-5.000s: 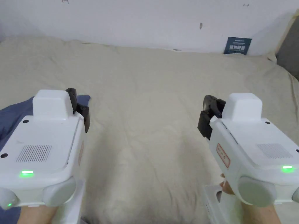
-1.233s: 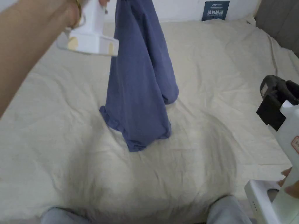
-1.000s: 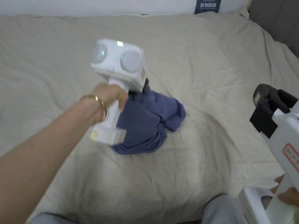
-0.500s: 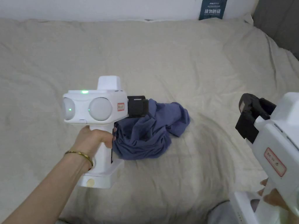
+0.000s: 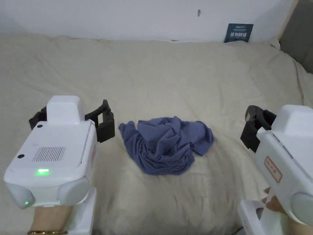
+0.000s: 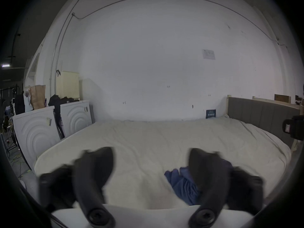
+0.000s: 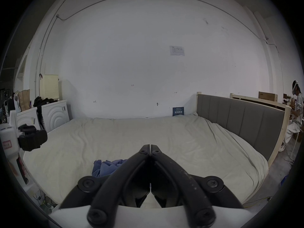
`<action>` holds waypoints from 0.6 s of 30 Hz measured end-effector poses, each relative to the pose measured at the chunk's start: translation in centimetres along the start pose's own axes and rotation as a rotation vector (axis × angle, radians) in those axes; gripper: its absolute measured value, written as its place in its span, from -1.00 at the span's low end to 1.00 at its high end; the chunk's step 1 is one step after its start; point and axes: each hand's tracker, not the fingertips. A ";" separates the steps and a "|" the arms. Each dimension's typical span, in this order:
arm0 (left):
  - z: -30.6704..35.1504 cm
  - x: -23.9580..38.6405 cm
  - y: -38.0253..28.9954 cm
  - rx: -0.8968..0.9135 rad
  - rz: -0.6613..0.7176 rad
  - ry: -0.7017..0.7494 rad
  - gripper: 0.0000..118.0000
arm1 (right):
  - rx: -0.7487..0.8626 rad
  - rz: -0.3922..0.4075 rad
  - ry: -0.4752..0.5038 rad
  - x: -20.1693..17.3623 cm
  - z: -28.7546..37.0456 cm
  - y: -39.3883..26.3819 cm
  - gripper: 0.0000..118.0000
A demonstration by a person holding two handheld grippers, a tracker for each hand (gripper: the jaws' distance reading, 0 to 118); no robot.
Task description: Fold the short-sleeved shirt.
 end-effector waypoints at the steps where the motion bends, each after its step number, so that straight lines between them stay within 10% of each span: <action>1: 0.1 -0.1 -0.5 -0.037 -0.003 -0.012 0.17 | -0.006 0.001 0.005 -0.2 0.0 -0.2 -0.97; 3: 0.2 -0.2 -1.3 -0.082 0.008 -0.036 -0.68 | -0.019 0.002 0.016 -0.5 0.1 -0.5 -0.97; 5: 0.2 -0.3 -1.9 -0.113 0.033 -0.057 -1.00 | -0.029 0.004 0.021 -0.7 0.2 -0.8 -0.97; 13: -1.7 0.3 -2.0 -0.219 0.048 -0.101 -1.00 | -0.053 0.010 0.030 -0.8 0.0 -1.4 -0.97; 15: -4.5 0.7 -1.3 -0.305 0.046 -0.117 -0.72 | -0.057 0.011 0.033 -0.7 -0.2 -1.4 -0.97; 18: -9.9 1.4 -0.4 -0.484 0.029 -0.182 0.70 | -0.060 0.014 0.030 -0.5 -0.4 -1.3 -0.97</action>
